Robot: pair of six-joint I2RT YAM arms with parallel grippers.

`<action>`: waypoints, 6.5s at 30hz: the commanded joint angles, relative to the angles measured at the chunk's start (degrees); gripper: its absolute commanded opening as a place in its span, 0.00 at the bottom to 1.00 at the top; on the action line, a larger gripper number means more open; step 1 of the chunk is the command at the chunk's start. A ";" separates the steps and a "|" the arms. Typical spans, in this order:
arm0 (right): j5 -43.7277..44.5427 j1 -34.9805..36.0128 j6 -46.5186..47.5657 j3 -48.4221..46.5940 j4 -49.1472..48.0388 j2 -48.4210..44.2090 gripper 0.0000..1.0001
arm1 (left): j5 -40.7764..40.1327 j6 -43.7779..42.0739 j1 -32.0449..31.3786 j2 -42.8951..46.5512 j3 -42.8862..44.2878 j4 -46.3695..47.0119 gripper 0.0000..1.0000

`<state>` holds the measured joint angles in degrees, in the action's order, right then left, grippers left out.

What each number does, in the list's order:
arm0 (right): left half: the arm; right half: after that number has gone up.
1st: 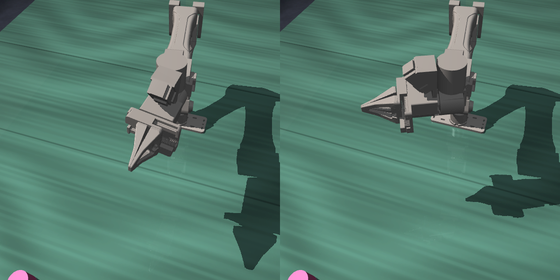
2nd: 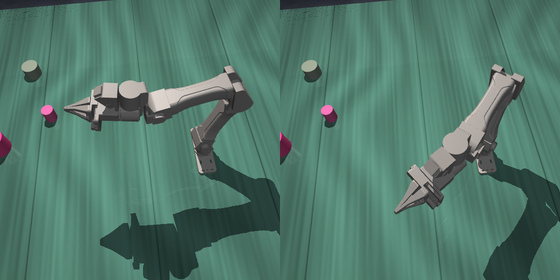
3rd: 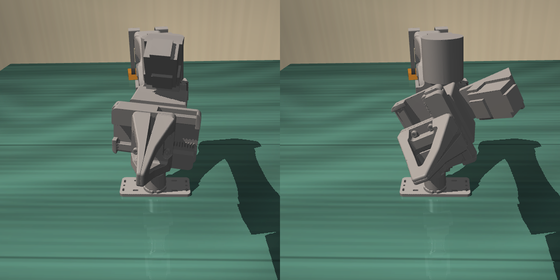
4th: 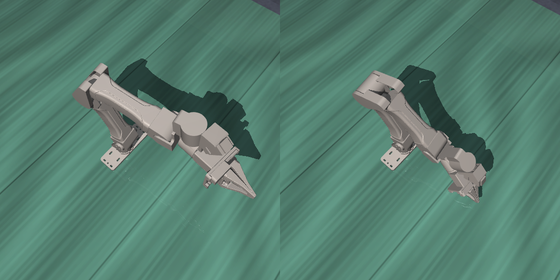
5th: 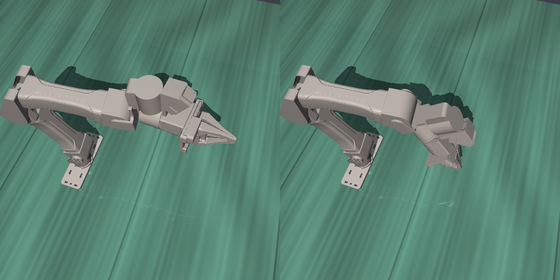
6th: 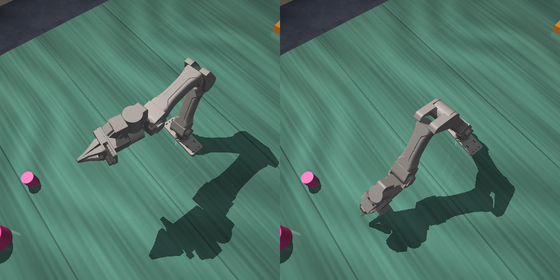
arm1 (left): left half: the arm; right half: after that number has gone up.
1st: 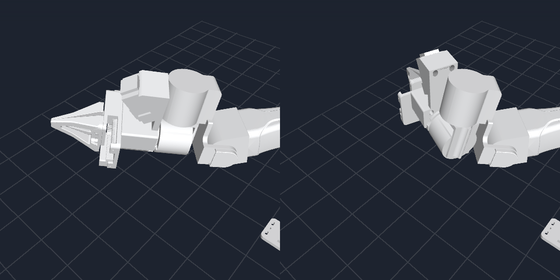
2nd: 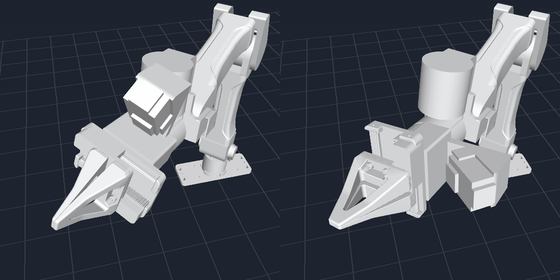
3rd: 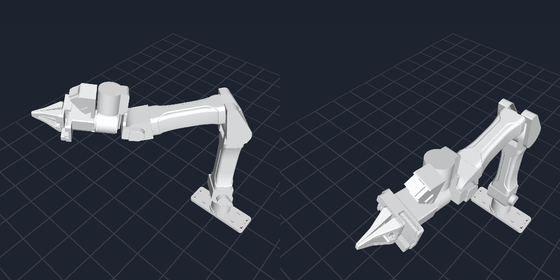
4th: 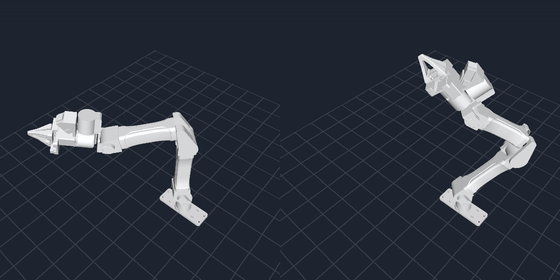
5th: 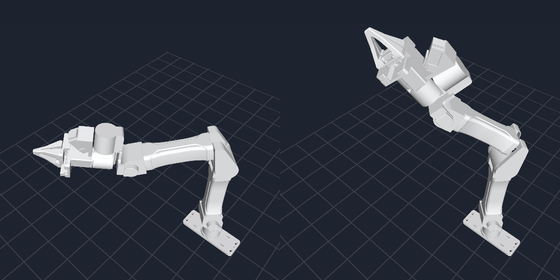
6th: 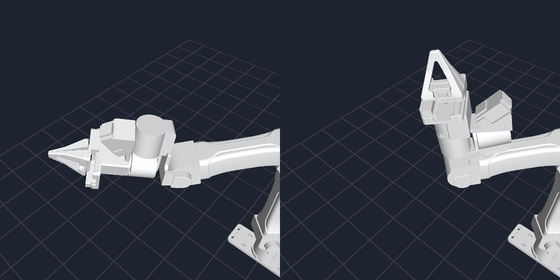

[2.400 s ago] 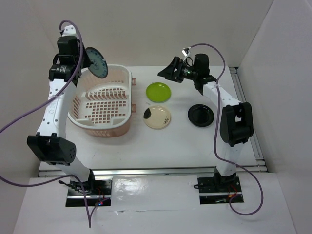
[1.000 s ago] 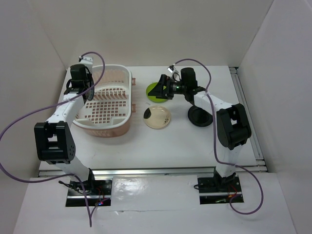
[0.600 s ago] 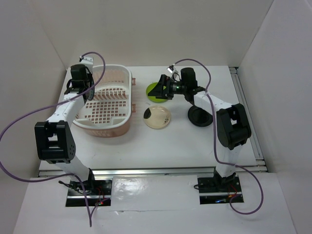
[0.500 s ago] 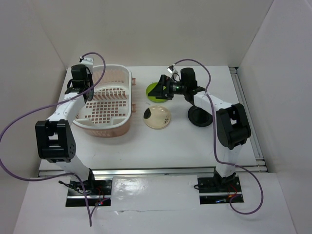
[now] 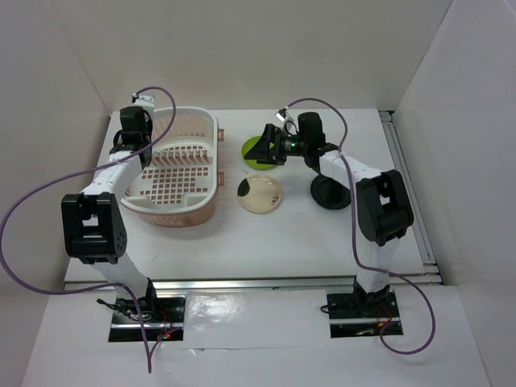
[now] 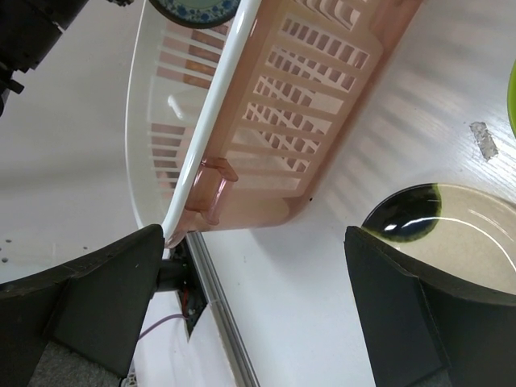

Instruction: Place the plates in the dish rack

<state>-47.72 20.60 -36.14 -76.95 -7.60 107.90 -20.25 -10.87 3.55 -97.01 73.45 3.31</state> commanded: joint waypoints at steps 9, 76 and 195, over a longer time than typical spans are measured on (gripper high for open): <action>-1.67 0.41 -0.07 -2.77 -2.51 2.05 1.00 | 0.12 -2.31 -0.04 -1.43 3.72 4.60 0.00; -3.25 0.41 -1.65 -3.21 -4.62 3.11 1.00 | 6.01 1.65 -0.04 -4.68 -0.59 5.48 0.02; 14.85 -13.31 -1.47 -17.80 8.03 33.52 0.00 | 37.39 40.93 -0.04 17.03 7.67 -15.00 1.00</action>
<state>-36.42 7.70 -37.36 -96.53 -1.76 137.84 17.19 30.24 3.44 -82.00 79.96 -13.32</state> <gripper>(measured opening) 0.027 1.001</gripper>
